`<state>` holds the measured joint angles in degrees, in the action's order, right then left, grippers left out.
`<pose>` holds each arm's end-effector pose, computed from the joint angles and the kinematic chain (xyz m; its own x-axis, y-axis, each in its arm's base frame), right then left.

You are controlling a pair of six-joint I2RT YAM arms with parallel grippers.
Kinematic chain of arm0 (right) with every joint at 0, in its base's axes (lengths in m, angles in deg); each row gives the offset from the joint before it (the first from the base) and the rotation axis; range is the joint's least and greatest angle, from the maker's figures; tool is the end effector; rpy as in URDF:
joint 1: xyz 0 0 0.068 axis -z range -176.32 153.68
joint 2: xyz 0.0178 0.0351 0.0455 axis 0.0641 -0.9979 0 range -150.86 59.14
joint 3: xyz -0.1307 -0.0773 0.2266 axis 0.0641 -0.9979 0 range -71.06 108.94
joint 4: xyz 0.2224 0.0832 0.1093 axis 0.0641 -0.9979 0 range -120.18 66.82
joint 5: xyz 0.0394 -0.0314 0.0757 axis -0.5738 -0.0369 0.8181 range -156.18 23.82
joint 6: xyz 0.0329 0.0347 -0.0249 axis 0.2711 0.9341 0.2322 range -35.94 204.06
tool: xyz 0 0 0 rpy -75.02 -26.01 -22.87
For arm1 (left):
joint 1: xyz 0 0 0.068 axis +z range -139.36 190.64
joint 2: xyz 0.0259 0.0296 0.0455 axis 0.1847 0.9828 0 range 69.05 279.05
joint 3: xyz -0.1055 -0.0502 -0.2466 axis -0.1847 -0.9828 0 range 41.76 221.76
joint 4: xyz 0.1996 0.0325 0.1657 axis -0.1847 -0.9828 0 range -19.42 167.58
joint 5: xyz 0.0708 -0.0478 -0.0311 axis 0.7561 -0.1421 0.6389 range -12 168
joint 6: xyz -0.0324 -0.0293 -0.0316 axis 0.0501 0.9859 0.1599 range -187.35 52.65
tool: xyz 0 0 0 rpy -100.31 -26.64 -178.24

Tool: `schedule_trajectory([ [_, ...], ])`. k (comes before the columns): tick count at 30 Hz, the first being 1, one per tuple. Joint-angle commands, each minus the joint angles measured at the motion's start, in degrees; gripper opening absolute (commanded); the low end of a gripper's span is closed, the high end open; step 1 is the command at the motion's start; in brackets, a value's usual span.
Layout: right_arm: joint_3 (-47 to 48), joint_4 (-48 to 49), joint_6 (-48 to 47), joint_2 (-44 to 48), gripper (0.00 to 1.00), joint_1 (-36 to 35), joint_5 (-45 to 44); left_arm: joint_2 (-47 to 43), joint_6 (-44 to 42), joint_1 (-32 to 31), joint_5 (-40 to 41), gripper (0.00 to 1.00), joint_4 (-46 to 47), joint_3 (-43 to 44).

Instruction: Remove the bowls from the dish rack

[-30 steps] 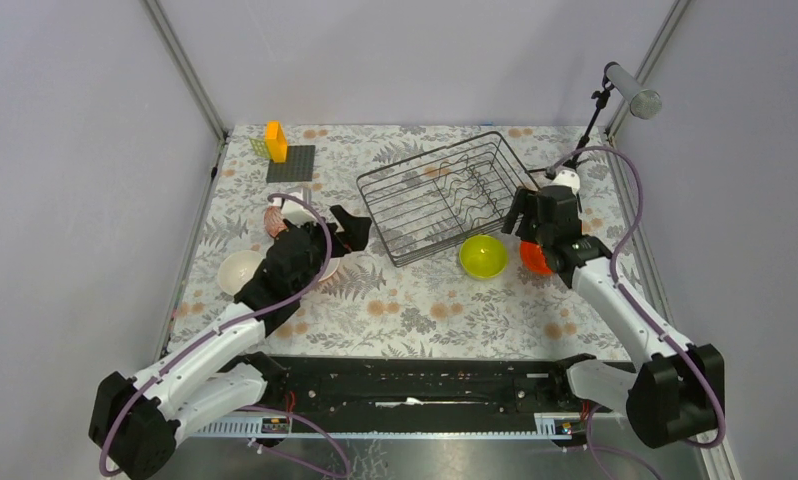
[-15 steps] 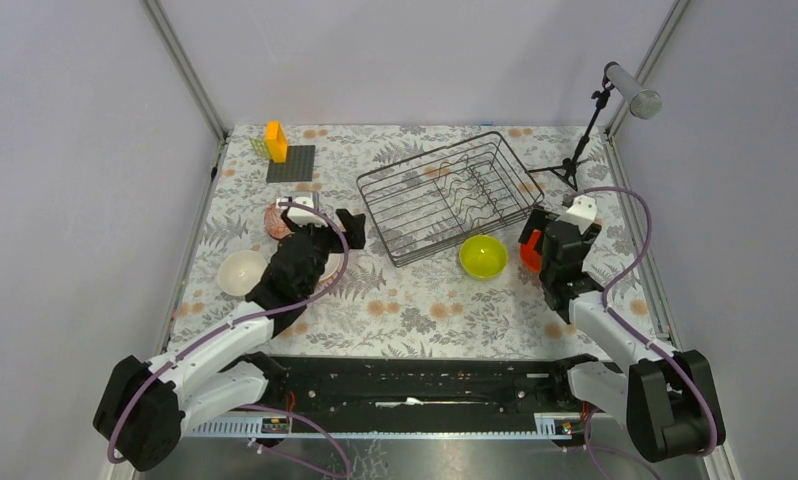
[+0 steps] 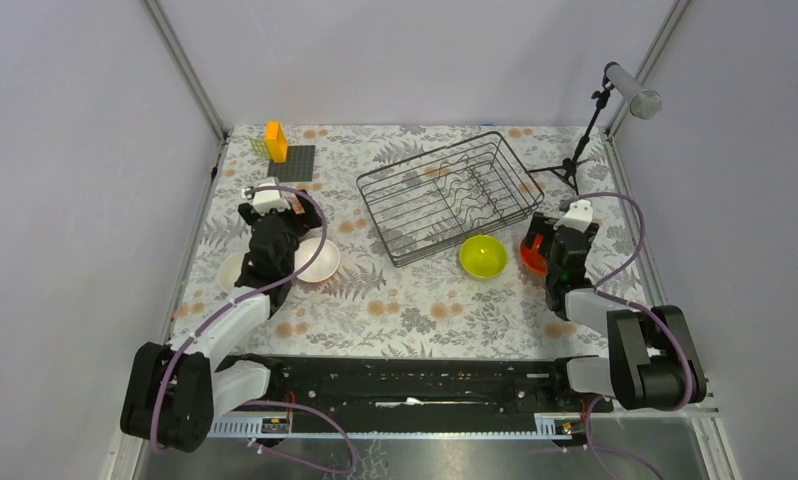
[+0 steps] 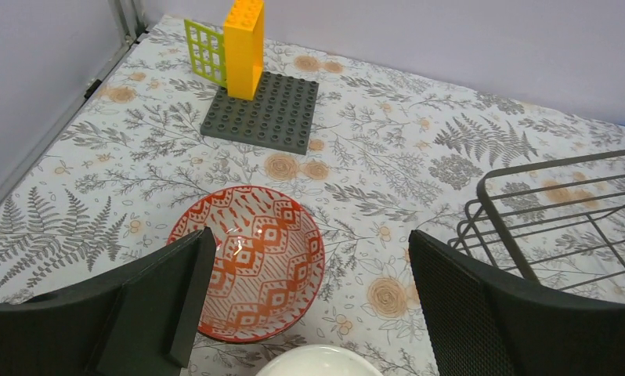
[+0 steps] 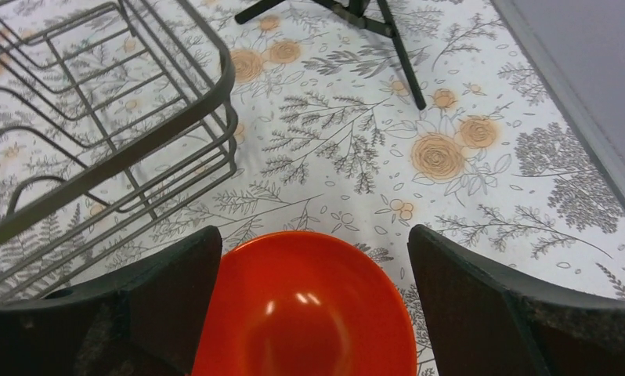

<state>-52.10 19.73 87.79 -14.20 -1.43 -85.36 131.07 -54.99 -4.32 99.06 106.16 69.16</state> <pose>0.2413 0.0099 0.1808 -0.1822 0.0455 -0.9822 0.2492 0.9685 -0.0014 0.2336 -0.0492 0.2456 -0.0768 -0.1861 -0.9795 -0.1236 0.9766 -0.1759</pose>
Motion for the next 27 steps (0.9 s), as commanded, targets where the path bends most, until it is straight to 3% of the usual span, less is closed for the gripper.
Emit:
schedule_trajectory([
  [1,-0.9,10.2,-4.7,-2.5,0.95,0.4,5.2,2.3,-4.4,1.0,0.1,0.99,8.3,-1.9],
  [3,-1.4,12.0,-4.4,-4.0,0.95,0.6,4.8,3.9,-6.0,1.6,1.3,0.99,9.5,-2.4],
  [10,-7.5,33.7,-5.9,-16.1,1.00,0.6,6.2,6.9,-11.9,3.1,2.7,0.99,16.5,-6.8],
  [13,-5.7,27.3,-5.3,-14.6,1.00,0.9,7.2,9.1,-11.9,3.5,2.0,0.99,17.6,-7.0],
  [27,-6.0,29.3,-5.0,-15.3,1.00,0.9,6.2,22.1,-10.0,9.2,-11.0,0.99,29.7,-9.3],
])
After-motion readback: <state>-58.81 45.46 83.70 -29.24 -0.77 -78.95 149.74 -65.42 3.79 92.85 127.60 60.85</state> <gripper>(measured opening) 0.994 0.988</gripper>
